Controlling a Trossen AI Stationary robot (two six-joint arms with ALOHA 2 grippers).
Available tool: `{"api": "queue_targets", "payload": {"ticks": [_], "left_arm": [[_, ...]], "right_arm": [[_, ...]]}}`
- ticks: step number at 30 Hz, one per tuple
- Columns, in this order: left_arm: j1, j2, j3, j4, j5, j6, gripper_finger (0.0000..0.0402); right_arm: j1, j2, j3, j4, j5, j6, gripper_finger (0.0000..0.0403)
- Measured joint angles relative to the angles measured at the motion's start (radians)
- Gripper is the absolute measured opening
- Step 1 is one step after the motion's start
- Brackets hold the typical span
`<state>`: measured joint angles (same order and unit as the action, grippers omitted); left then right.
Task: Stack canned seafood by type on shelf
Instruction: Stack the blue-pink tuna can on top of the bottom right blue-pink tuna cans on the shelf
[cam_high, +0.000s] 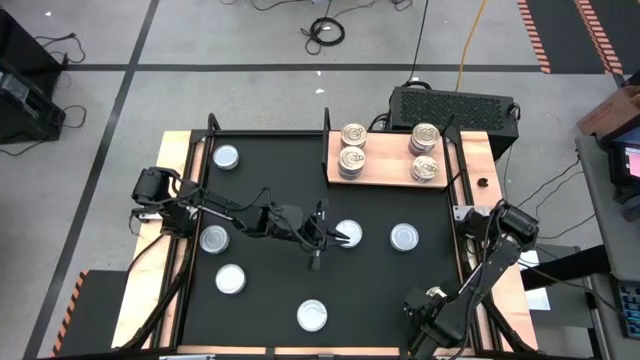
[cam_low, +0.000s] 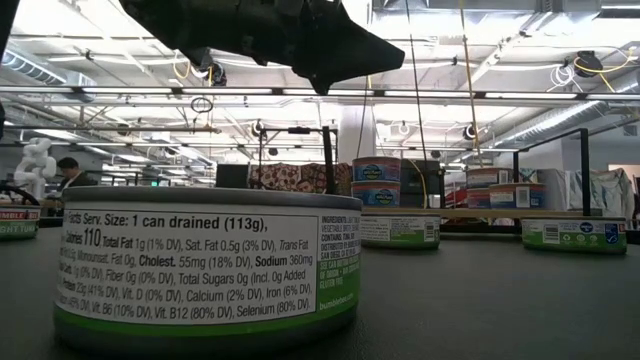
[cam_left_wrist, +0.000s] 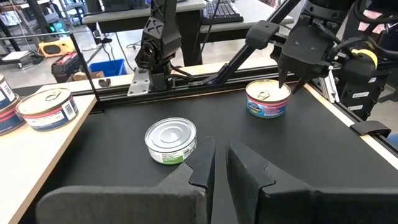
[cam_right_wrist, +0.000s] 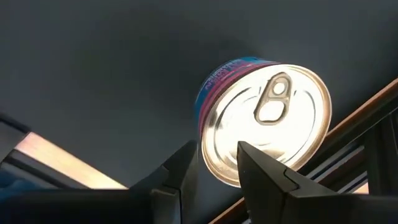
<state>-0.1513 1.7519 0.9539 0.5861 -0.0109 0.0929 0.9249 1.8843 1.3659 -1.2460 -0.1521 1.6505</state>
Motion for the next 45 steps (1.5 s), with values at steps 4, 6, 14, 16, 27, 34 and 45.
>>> {"api": "queue_targets", "payload": {"ticks": [4, 6, 14, 16, 27, 34, 45], "left_arm": [[0.0, 0.0, 0.0, 0.0, 0.0, 0.0, 0.0042], [0.0, 0.0, 0.0, -0.001, 0.0, 0.0, 0.0042], [0.0, 0.0, 0.0, -0.002, 0.0, 0.001, 0.0042], [0.0, 0.0, 0.0, -0.003, 0.0, 0.001, 0.0042], [0.0, 0.0, 0.0, -0.005, 0.0, 0.002, 0.0042], [0.0, 0.0, 0.0, -0.005, 0.0, 0.002, 0.0042], [0.0, 0.0, 0.0, -0.005, 0.0, 0.002, 0.0042]], "right_arm": [[0.0, 0.03, 0.0, 0.01, -0.001, -0.032, 0.0105], [0.0, 0.048, 0.0, 0.01, 0.0, -0.049, 0.0105], [-0.001, 0.09, 0.005, 0.008, -0.014, -0.066, 0.0069], [-0.002, 0.09, 0.005, 0.013, -0.015, -0.065, 0.0033], [-0.002, 0.094, 0.06, -0.084, 0.028, -0.075, 0.0], [-0.009, 0.092, 0.132, -0.218, 0.106, -0.092, 0.0001], [-0.022, 0.091, 0.142, -0.276, 0.178, -0.153, 0.0001]]}}
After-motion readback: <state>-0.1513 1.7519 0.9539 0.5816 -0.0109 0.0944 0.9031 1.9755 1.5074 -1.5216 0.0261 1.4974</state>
